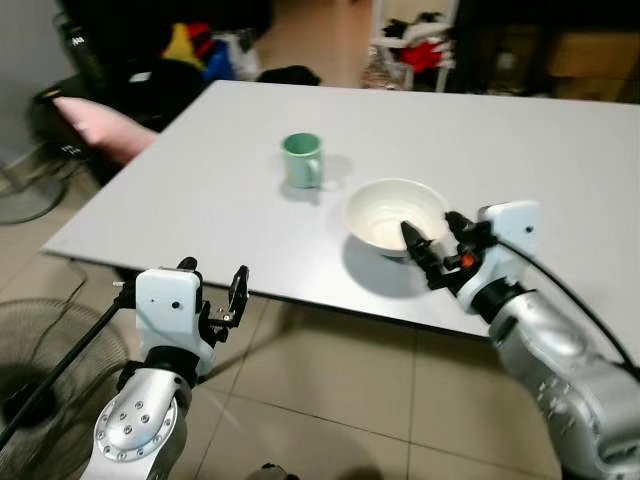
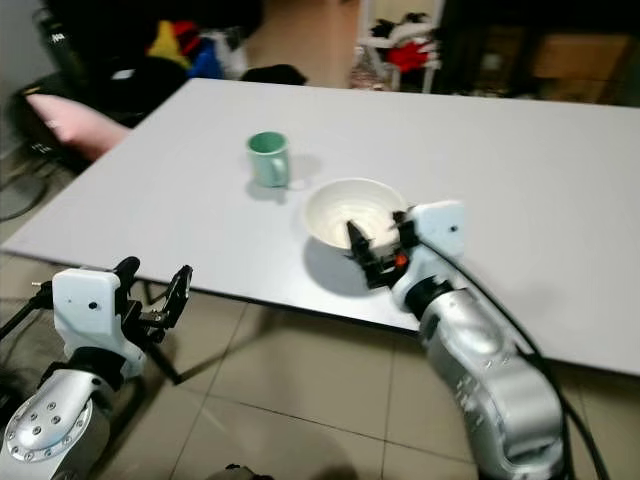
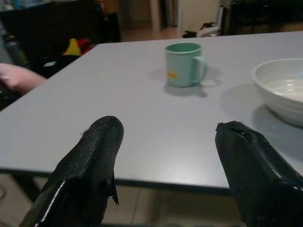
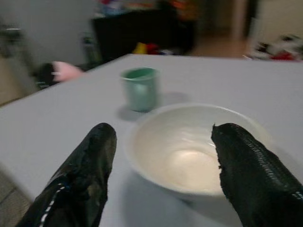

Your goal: Setting the table

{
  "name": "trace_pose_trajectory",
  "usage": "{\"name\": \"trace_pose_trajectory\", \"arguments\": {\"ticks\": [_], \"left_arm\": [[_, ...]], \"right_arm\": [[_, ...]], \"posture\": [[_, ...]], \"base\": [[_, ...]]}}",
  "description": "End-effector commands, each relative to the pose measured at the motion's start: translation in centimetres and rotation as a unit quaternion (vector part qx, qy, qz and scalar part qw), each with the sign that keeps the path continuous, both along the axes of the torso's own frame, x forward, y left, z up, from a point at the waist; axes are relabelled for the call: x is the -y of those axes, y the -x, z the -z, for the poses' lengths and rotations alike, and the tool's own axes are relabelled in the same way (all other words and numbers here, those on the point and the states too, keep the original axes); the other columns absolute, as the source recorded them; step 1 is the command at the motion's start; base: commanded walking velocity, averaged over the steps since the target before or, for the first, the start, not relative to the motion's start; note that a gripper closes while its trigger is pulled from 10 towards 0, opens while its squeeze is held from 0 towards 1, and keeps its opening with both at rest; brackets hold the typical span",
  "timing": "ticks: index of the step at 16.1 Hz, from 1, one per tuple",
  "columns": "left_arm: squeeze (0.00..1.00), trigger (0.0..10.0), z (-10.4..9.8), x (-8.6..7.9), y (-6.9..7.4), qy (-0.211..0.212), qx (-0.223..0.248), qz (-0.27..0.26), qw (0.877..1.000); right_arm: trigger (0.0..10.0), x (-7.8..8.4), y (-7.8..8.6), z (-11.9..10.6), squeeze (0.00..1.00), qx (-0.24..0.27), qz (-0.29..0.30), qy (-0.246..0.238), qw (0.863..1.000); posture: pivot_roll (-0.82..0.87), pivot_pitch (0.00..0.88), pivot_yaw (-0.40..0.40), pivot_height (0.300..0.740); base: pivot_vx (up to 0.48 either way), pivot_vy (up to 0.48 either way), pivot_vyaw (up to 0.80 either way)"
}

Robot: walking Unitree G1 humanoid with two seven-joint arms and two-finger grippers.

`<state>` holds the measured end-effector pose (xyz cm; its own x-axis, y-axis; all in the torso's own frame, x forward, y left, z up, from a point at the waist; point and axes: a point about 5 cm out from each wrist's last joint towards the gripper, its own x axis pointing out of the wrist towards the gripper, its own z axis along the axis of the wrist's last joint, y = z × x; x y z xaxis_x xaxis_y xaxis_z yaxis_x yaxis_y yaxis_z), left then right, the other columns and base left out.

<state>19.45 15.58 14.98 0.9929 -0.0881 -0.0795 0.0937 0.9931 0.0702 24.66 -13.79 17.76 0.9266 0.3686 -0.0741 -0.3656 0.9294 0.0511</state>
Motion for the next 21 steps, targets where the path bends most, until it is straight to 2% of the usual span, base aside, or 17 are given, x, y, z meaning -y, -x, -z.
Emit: {"name": "trace_pose_trajectory", "arguments": {"ticks": [1, 2, 3, 4, 5, 7, 8, 9, 15, 21], "left_arm": [[1.0, 10.0, -0.2, -0.1, 0.2, -0.01, 0.0, 0.001, 1.0], [1.0, 10.0, -0.3, 0.1, 0.4, -0.022, 0.004, 0.014, 1.0], [0.56, 10.0, -0.3, 0.5, 0.6, -0.023, 0.005, 0.032, 0.999], [0.22, 10.0, 0.1, 0.6, 0.7, -0.026, -0.001, 0.035, 0.999], [0.0, 10.0, 0.1, 0.9, 0.5, -0.03, -0.004, 0.036, 0.999], [0.0, 10.0, 0.1, 1.0, 0.3, -0.03, -0.001, 0.038, 0.999], [0.0, 10.0, 0.0, 1.0, 0.1, -0.03, 0.0, 0.039, 0.999], [0.0, 10.0, -0.1, 1.1, 0.0, -0.032, 0.001, 0.044, 0.998], [0.0, 10.0, -0.2, 1.0, -0.2, -0.033, 0.001, 0.047, 0.998], [0.0, 10.0, -0.1, 1.3, -0.1, -0.028, 0.0, 0.05, 0.998]], "right_arm": [[10.0, -0.6, 0.3, -0.4, 1.0, 0.018, -0.017, 0.005, 1.0], [10.0, -0.9, 0.7, -0.1, 1.0, 0.011, -0.034, 0.005, 0.999], [10.0, -1.1, 1.1, 0.4, 1.0, 0.001, -0.046, 0.001, 0.999], [10.0, -1.2, 1.5, 1.1, 1.0, -0.007, -0.045, -0.001, 0.999], [10.0, -1.1, 1.7, 1.1, 1.0, -0.009, -0.046, -0.006, 0.999], [10.0, -1.1, 1.8, 1.4, 1.0, -0.017, -0.036, -0.015, 0.999], [10.0, -1.2, 1.7, 1.7, 0.3, -0.024, -0.035, -0.013, 0.999], [10.0, -1.2, 1.7, 1.9, 0.0, -0.031, -0.03, -0.018, 0.999], [10.0, -1.0, 1.5, 2.7, 0.0, -0.052, -0.013, -0.025, 0.998], [10.0, -0.7, 1.5, 2.7, 0.0, -0.054, -0.014, -0.019, 0.998]], "posture": [[-0.07, 0.0, 0.101, 0.74], [-0.06, 0.001, 0.099, 0.74], [-0.06, 0.007, 0.098, 0.74], [-0.07, 0.011, 0.108, 0.74], [-0.06, 0.018, 0.106, 0.74], [-0.06, 0.012, 0.103, 0.74], [-0.07, 0.014, 0.109, 0.74], [-0.07, 0.014, 0.109, 0.74], [-0.07, 0.008, 0.108, 0.74], [-0.08, 0.006, 0.098, 0.74]], "base": [[0.0, 0.0, 0.8], [0.0, 0.0, 0.8], [0.0, 0.0, 0.8], [0.0, 0.0, 0.8], [0.0, 0.0, 0.8], [0.0, 0.0, 0.0], [0.0, 0.0, 0.0], [0.0, 0.0, 0.0], [0.0, 0.0, 0.0], [-0.246, 0.0, 0.0]]}}
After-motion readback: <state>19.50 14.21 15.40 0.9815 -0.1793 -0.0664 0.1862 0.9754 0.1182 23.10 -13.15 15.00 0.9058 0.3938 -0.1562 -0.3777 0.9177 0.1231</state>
